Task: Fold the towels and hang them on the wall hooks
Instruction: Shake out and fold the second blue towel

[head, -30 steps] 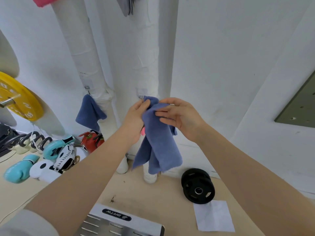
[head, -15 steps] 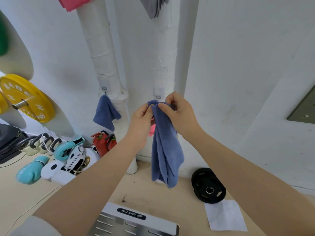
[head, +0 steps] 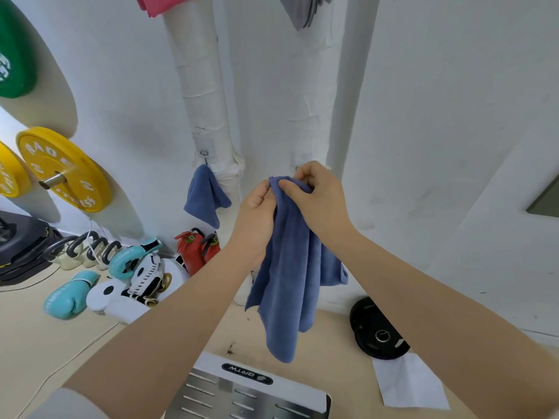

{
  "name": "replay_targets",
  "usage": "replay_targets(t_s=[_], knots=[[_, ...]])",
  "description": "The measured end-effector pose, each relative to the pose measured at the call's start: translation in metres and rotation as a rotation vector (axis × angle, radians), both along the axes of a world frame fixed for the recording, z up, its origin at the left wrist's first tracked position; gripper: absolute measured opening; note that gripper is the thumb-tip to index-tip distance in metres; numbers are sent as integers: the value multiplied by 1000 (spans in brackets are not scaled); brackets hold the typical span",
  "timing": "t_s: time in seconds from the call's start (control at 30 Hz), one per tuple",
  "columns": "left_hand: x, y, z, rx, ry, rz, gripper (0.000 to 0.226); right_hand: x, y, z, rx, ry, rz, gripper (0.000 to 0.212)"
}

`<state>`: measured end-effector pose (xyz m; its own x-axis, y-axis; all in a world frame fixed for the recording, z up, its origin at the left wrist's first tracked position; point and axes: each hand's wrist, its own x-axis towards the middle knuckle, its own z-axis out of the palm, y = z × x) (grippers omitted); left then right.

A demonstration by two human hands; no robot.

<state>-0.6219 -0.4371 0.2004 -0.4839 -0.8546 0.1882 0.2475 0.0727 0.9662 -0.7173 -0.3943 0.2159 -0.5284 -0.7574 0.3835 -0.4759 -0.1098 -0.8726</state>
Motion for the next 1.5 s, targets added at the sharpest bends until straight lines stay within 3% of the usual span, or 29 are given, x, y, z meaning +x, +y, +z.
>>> replay_targets(t_s=[0.23, 0.43, 0.57, 0.67, 0.83, 0.93, 1.03, 1.23, 1.3, 1.33, 1.4, 1.47, 1.5], knots=[[1, -10, 2, 55, -14, -192, 30, 7, -3, -4, -36, 117, -37, 10], [12, -10, 4, -182, -140, -51, 22, 4, -2, -2, 70, 64, -25, 16], [10, -17, 9, -194, -179, 23, 25, -9, -1, -5, 187, -170, 173, 37], [6, -26, 10, -50, -128, 122, 24, -19, 5, -15, 290, -320, 364, 57], [12, -49, 2, 202, -76, 167, 23, -28, 12, -35, 532, -331, 548, 45], [17, -57, -10, 213, -151, 179, 19, -34, 13, -38, 603, -270, 576, 43], [21, -63, -19, 264, -187, 226, 19, -43, 16, -40, 612, -263, 597, 40], [27, -69, -22, 514, -13, 296, 12, -53, 25, -44, 571, -425, 778, 16], [30, -67, -21, 567, 10, 309, 17, -51, 27, -42, 580, -478, 768, 18], [31, -66, -22, 601, 14, 309, 19, -49, 26, -43, 603, -395, 708, 22], [33, -61, -23, 636, 0, 275, 21, -47, 19, -46, 648, -6, 480, 33], [32, -56, -26, 620, -32, 188, 24, -45, 12, -52, 598, 388, 244, 39], [31, -54, -26, 592, -43, 131, 25, -45, 11, -54, 542, 484, 182, 39]])
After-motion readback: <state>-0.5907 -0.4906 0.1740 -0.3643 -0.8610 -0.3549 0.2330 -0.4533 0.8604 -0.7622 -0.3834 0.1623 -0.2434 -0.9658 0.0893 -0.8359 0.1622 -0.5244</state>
